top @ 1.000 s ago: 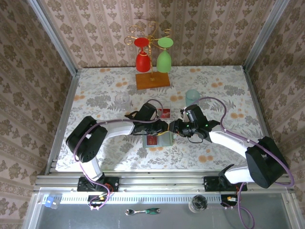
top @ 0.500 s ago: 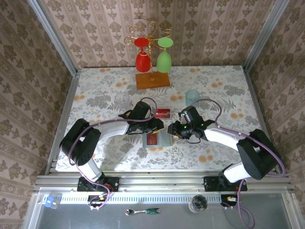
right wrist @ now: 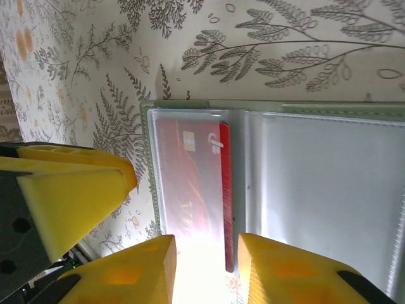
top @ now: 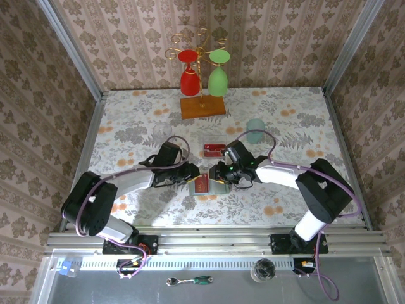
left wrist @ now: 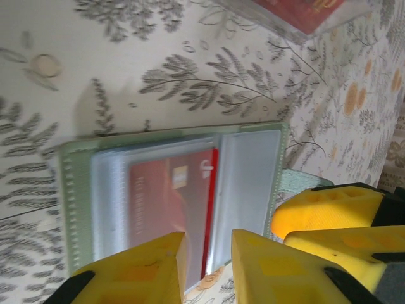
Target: Take the credit cards out of the card holder
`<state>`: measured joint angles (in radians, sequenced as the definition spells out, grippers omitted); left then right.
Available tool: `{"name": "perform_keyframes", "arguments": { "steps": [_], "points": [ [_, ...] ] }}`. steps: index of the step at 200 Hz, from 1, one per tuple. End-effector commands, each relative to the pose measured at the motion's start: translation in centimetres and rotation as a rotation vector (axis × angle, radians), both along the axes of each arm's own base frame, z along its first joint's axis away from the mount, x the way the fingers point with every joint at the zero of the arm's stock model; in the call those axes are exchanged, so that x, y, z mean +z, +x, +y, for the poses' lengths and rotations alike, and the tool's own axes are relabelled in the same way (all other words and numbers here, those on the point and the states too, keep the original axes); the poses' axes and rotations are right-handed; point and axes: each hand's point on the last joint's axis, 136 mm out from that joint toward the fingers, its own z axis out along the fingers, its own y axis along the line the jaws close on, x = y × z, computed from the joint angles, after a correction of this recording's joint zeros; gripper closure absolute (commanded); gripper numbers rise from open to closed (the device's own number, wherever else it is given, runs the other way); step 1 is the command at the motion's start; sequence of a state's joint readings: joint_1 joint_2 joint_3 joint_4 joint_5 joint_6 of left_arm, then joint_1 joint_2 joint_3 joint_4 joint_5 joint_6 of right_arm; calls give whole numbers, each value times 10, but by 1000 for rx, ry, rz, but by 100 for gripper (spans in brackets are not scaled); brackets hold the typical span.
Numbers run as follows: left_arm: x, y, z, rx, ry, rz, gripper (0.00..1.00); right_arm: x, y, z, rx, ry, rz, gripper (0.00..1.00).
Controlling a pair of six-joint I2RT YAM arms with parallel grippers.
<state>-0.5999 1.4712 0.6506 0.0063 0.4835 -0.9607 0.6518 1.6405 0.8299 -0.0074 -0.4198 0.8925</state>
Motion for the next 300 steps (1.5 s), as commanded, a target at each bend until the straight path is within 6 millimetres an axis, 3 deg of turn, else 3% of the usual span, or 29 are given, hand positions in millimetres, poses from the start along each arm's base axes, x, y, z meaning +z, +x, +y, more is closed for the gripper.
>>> {"name": "perform_keyframes", "arguments": {
  "steps": [1, 112, 223, 300],
  "points": [
    [-5, -7, 8, -18, 14, 2, 77, 8, 4, 11, 13, 20, -7, 68],
    [-33, -13, 19, -18, 73, 48, 93, 0, 9, 24, 35, 19, 11, 69],
    [-43, -17, 24, -10, 86, 73, 95, -19, 7, 32, 51, 30, 51, 70],
    [-43, -17, 23, -10, 86, 77, 95, -25, 7, 35, 57, 37, 66, 78]
  ]
}}
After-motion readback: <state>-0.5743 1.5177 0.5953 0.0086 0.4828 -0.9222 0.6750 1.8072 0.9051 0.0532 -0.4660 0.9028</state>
